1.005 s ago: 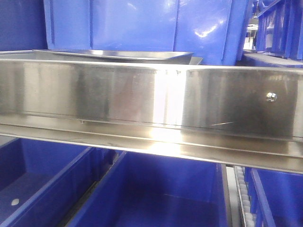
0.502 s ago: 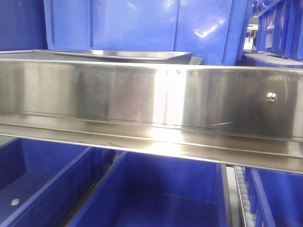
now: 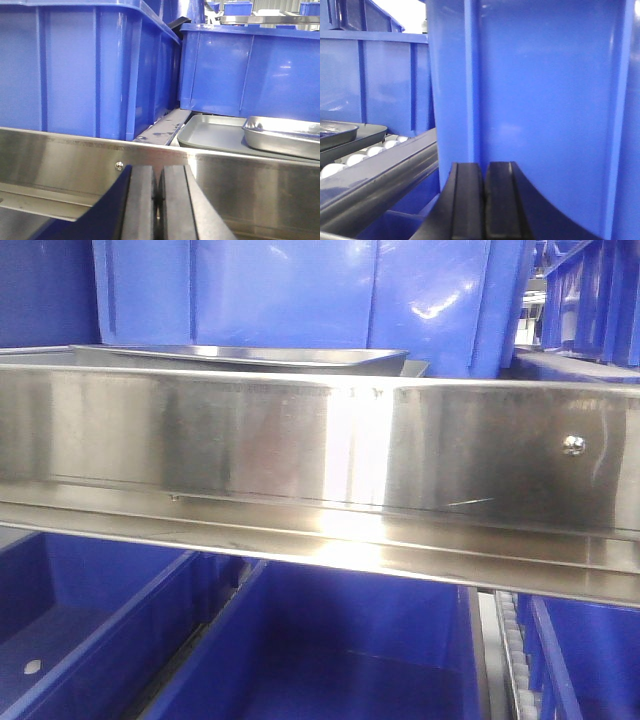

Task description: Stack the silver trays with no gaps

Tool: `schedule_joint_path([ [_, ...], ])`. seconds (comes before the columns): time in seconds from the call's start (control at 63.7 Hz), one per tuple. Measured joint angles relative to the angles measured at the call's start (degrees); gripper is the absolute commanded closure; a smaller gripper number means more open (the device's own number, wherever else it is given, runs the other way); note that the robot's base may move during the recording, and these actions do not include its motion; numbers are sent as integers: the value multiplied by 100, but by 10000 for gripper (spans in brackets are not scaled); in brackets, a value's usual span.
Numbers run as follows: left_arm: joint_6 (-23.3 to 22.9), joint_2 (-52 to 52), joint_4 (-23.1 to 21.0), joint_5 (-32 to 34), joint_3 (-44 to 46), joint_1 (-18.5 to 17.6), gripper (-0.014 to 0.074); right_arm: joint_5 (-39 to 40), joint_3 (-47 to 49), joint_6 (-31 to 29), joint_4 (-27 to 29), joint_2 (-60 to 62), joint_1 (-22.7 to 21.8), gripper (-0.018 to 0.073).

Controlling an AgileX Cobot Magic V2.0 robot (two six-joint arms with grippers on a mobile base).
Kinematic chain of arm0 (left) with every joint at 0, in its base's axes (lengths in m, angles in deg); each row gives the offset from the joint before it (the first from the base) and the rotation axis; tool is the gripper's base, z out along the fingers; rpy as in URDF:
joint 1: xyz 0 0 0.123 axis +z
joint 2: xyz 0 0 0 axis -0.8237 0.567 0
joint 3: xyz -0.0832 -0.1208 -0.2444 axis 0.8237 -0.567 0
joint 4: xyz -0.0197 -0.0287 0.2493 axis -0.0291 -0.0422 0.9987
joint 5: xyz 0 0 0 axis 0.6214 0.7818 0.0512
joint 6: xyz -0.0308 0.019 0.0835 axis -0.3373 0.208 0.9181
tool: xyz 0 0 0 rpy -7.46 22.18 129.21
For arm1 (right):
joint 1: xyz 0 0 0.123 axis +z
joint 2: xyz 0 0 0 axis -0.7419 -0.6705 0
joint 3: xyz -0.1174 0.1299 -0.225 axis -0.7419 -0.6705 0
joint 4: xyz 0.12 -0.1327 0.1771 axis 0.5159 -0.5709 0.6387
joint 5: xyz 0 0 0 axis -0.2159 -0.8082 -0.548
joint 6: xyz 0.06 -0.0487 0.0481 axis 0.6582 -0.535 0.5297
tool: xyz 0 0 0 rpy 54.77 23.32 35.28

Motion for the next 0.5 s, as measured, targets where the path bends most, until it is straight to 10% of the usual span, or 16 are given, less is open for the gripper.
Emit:
schedule_joint_path([
  [0.502,0,0,0,0,0,0,593,0,0,0,0,0,0,639],
])
